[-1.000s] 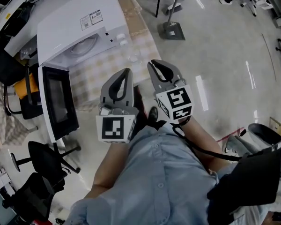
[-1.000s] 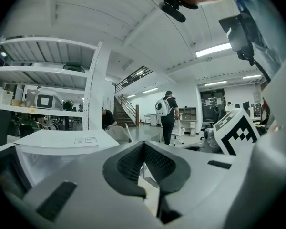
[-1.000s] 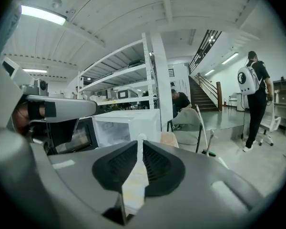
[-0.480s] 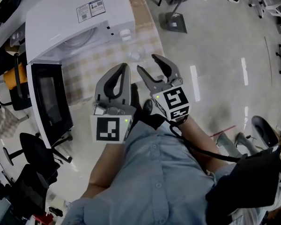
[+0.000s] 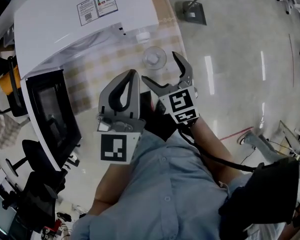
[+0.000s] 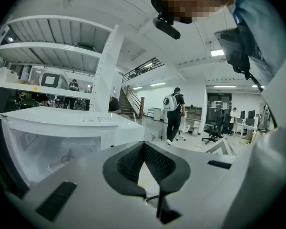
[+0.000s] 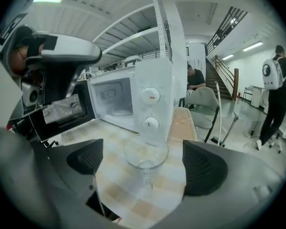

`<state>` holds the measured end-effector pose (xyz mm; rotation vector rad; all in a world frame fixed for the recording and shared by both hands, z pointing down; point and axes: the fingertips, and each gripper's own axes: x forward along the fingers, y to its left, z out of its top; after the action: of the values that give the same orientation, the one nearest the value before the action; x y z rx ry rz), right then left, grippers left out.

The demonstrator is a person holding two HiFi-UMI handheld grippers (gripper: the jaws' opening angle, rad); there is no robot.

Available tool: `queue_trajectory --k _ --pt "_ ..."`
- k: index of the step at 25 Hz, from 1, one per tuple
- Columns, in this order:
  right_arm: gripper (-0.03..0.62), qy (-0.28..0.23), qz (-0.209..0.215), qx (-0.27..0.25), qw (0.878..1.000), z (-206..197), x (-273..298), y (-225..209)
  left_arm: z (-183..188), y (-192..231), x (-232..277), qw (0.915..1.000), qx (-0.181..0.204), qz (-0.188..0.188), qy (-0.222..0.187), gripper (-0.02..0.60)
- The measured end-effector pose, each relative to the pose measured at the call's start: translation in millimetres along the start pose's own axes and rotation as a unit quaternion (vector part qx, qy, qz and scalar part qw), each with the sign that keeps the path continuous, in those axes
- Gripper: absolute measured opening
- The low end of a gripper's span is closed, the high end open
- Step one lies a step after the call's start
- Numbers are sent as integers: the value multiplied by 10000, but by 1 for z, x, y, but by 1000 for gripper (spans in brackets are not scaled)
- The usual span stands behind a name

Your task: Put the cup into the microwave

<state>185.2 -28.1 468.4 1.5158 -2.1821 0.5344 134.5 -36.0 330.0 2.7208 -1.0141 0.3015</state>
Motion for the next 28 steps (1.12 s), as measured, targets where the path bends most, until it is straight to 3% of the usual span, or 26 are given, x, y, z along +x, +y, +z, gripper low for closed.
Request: queue_trajectory --k 14,25,28 --pt "491 582 123 -424 9973 -38 71 -6 -37 43 34 9988 -307 38 371 5" --pt "488 831 70 -537 9951 -49 77 -4 -41 45 34 9985 -338 16 426 5" --pt "454 946 -142 -670 9932 -53 75 -10 -41 44 33 9985 -334 17 423 5"
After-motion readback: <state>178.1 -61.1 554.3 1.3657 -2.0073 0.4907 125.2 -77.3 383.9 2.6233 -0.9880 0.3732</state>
